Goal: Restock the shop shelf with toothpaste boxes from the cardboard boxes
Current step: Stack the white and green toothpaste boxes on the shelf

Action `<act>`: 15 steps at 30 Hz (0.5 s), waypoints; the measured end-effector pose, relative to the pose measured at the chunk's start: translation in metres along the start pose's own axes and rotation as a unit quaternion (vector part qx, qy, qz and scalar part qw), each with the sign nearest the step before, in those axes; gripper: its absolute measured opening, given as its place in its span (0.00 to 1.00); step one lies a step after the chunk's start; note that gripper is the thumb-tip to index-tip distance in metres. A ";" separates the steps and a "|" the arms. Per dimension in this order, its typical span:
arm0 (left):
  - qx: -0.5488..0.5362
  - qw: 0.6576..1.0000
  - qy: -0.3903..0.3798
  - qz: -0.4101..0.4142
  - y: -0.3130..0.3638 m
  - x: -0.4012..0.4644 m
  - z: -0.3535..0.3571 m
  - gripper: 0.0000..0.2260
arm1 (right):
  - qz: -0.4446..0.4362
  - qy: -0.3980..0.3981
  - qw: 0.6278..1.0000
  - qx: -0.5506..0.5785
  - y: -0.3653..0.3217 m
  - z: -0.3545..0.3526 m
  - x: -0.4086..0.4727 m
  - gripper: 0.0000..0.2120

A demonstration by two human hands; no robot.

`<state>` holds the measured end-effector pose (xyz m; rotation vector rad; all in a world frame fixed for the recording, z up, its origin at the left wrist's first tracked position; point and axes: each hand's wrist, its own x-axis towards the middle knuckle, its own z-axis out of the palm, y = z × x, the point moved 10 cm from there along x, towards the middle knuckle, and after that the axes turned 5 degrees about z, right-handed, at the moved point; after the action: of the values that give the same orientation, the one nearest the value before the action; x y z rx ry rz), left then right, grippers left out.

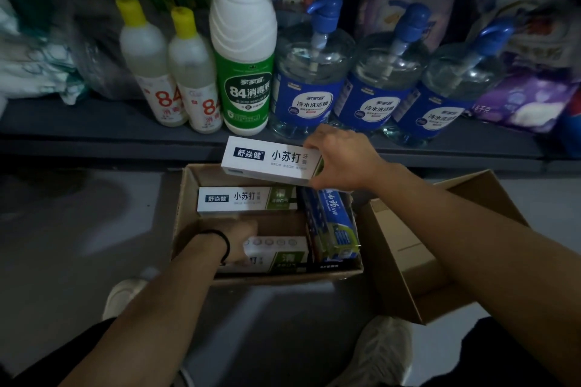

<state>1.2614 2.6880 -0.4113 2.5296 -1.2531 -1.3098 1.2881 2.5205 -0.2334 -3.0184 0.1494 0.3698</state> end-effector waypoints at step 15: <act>0.014 0.975 0.209 0.076 0.100 -0.164 -0.170 0.16 | 0.039 0.147 0.986 -0.063 -0.008 -0.185 -0.111 0.26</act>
<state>1.2626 2.6767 -0.1550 2.4843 -1.3366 -0.6843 1.2255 2.5183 -0.0264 -3.1815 0.2761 -0.0667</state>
